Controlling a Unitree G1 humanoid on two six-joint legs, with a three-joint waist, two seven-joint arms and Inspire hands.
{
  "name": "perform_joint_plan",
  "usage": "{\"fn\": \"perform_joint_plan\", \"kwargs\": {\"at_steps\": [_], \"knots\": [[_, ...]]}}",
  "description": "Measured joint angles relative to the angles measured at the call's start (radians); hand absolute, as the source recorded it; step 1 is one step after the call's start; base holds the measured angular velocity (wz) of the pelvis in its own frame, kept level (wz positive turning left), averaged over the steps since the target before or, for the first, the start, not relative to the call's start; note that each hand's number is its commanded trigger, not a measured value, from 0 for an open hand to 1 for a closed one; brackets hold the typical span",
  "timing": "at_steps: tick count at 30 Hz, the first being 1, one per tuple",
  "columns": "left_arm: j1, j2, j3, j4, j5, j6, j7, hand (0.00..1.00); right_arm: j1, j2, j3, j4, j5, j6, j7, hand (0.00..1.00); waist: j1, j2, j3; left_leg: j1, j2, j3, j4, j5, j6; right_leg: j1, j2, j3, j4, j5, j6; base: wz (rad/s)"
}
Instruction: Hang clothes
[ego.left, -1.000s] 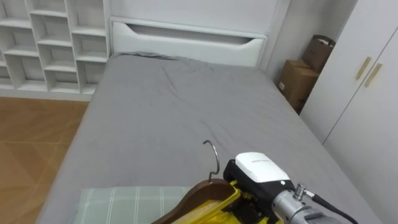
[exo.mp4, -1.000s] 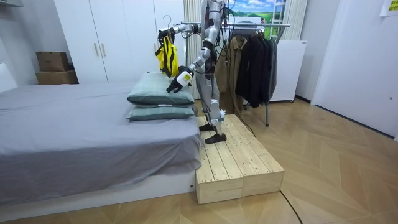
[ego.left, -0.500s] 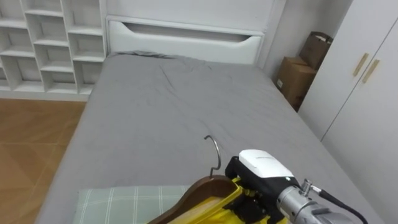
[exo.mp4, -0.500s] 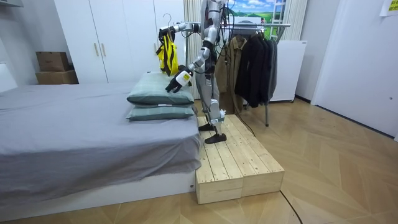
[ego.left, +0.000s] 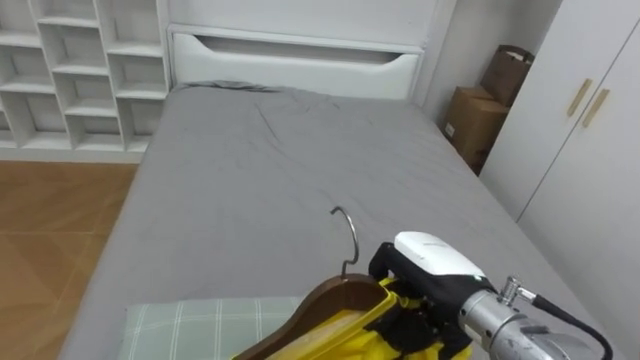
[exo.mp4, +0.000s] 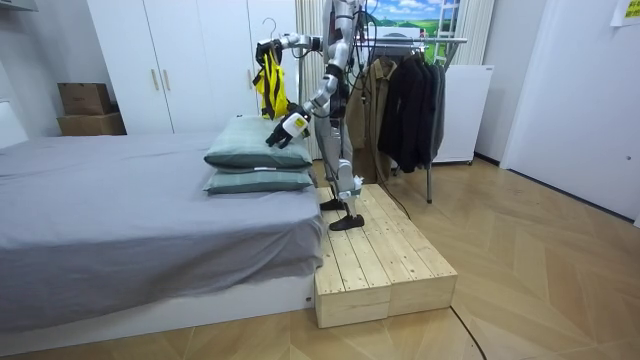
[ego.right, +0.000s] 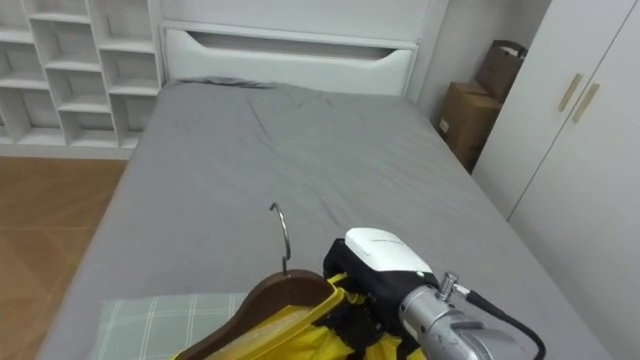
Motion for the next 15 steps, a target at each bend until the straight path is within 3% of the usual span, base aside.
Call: {"fn": "perform_joint_plan", "kwargs": {"at_steps": [5,8,12,15], "knots": [[-0.001,-0.011,0.002,-0.002,0.0,0.0,-0.02,0.0,-0.003,-0.002,-0.031,0.001,0.013,0.016,0.017,1.0,0.003,-0.004,0.0014,-0.002,-0.002,-0.003,0.002,0.0,0.001,0.0,-0.002,0.002,0.0,0.0,0.0,0.0],[-0.011,-0.012,0.018,-0.002,0.0,0.0,-0.033,0.0,-0.05,-0.028,-0.031,0.001,0.047,0.017,0.033,1.0,-0.001,-0.012,0.0052,-0.013,-0.002,-0.003,0.01,0.0,0.001,-0.006,-0.002,0.005,0.0,0.0,0.0,0.0],[-0.024,-0.014,0.019,-0.002,-0.001,0.0,-0.037,0.0,-0.101,-0.031,-0.03,0.003,0.091,0.018,0.041,1.0,0.004,-0.017,0.0076,-0.018,-0.001,-0.006,0.016,0.0,0.0,-0.008,-0.001,0.005,0.0,0.0,0.0,0.02],[-0.024,-0.014,0.047,-0.002,-0.002,0.002,-0.057,0.0,-0.104,-0.032,-0.03,0.003,0.123,0.044,0.051,1.0,0.004,-0.02,0.0068,-0.021,0.0,-0.006,0.016,0.0,0.0,-0.011,-0.001,0.002,0.0,0.0,0.0,0.0]]}}
